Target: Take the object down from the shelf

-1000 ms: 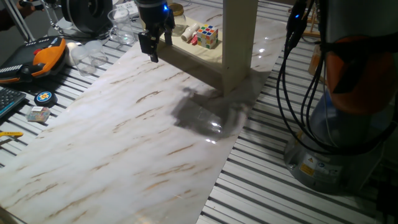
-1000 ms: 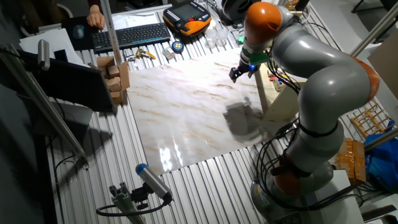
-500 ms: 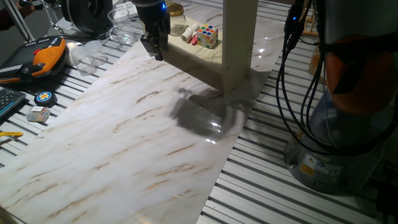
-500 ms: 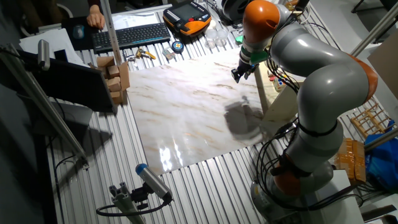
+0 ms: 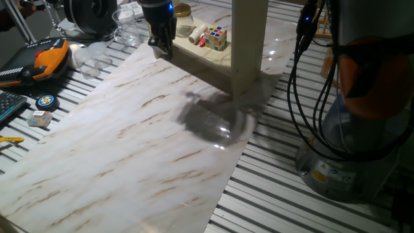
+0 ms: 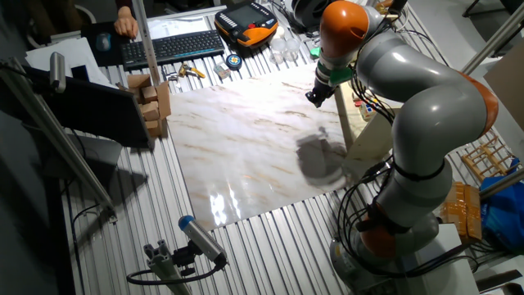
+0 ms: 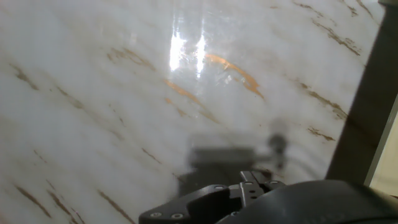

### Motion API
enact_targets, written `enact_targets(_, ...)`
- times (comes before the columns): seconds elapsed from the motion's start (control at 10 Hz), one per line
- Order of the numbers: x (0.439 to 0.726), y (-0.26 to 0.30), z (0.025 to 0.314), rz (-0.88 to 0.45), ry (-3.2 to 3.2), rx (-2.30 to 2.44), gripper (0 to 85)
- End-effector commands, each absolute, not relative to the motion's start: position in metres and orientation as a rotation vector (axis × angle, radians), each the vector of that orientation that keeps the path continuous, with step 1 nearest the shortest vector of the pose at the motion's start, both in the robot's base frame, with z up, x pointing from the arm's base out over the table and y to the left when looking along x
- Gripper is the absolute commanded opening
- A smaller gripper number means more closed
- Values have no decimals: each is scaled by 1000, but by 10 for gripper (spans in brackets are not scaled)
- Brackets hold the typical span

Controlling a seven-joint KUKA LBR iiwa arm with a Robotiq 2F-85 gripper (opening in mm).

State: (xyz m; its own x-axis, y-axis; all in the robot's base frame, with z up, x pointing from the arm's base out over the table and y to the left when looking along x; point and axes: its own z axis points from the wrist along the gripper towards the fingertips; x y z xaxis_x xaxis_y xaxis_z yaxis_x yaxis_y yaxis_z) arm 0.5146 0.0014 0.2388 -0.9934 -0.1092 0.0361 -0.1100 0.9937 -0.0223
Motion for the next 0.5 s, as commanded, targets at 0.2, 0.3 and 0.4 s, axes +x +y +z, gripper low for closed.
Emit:
enact_targets(0.2, 514, 0, 238, 38, -3102, 167, 0)
enact_targets(0.3, 514, 0, 238, 36, -3104, 167, 0)
enact_targets(0.4, 513, -1, 237, 36, -3106, 165, 0)
